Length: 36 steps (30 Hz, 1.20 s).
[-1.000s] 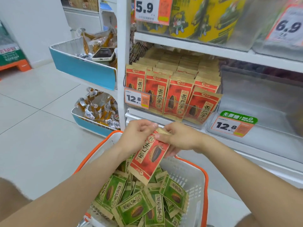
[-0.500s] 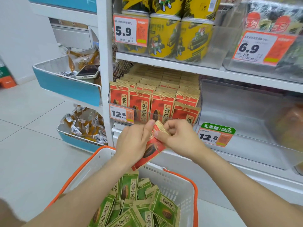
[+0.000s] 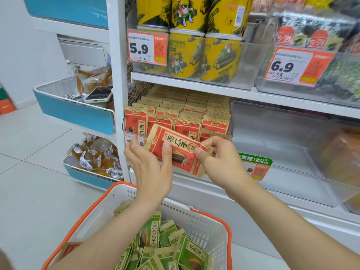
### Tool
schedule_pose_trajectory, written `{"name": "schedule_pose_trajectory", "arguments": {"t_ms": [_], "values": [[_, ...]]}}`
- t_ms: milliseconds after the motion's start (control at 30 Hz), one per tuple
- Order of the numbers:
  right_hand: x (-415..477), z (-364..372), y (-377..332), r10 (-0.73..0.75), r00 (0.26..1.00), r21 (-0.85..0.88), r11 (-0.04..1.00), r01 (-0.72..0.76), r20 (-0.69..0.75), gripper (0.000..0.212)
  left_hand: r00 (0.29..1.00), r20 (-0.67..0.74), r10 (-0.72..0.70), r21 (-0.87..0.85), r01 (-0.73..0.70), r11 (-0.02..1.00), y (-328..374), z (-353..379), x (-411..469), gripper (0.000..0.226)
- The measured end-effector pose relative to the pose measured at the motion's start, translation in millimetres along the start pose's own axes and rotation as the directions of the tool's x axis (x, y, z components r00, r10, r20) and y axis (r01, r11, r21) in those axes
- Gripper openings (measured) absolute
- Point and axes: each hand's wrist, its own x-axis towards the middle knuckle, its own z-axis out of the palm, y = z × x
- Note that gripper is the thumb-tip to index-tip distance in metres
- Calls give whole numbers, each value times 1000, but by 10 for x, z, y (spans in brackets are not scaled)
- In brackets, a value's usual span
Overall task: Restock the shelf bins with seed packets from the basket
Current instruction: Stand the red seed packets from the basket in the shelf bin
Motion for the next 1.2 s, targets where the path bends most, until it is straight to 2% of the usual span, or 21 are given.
{"name": "schedule_pose_trajectory", "arguments": {"t_ms": [67,133,200,267,300,367,467,533,600,667,700,767,833,900,967,1000,1100,1200], "values": [[-27,25,-6,51,995,73,996,-58,88,8,979,152,-137,-249,172,953,54,-6,43,78],[-74,33,-16,63,979,31,997,-70,194,16,963,186,-196,-400,256,880,17,-7,130,65],[-139,41,-44,93,940,6,995,-100,329,29,967,176,-183,-441,244,864,-28,-2,208,56],[-186,65,-74,72,903,49,994,-102,423,23,971,186,-147,-453,218,864,-26,-3,242,51],[-201,87,-81,45,906,47,996,-71,421,18,975,185,-127,-460,199,865,-4,-5,250,47],[-207,135,-71,-40,948,-70,995,65,315,25,986,144,-82,-432,137,891,55,-4,259,41],[-234,221,-62,-206,972,-248,942,228,110,29,991,114,-71,-356,108,928,190,4,212,55],[-222,242,-43,-262,964,-232,937,263,34,29,991,110,-82,-282,110,953,256,15,178,68],[-184,226,-54,-278,960,-220,935,279,36,28,996,68,-49,-211,62,976,244,29,186,73],[-121,174,-71,-261,964,-130,955,266,57,17,998,59,32,-177,-21,984,203,20,231,75],[-83,130,-81,-255,963,-54,964,260,81,8,993,75,87,-162,-73,984,186,19,260,74],[-17,26,-128,-297,946,51,955,292,130,25,977,95,191,-144,-176,974,201,22,309,65],[58,-76,-167,-386,919,51,923,383,80,30,964,54,260,-146,-250,957,267,12,341,49],[138,-156,-200,-479,875,-37,878,477,-68,30,961,-2,277,-138,-274,952,289,13,380,35],[208,-208,-238,-529,829,-100,848,520,-181,31,972,-21,234,-121,-235,964,229,43,422,21],[245,-211,-254,-546,814,-125,838,532,-197,32,976,-6,218,-100,-217,971,196,57,430,25],[396,-156,-227,-560,817,-293,811,507,-138,35,963,100,249,-10,-249,968,108,109,408,51],[569,-90,-151,-522,852,-551,724,414,-45,42,936,188,299,97,-321,942,24,147,368,64]]}}
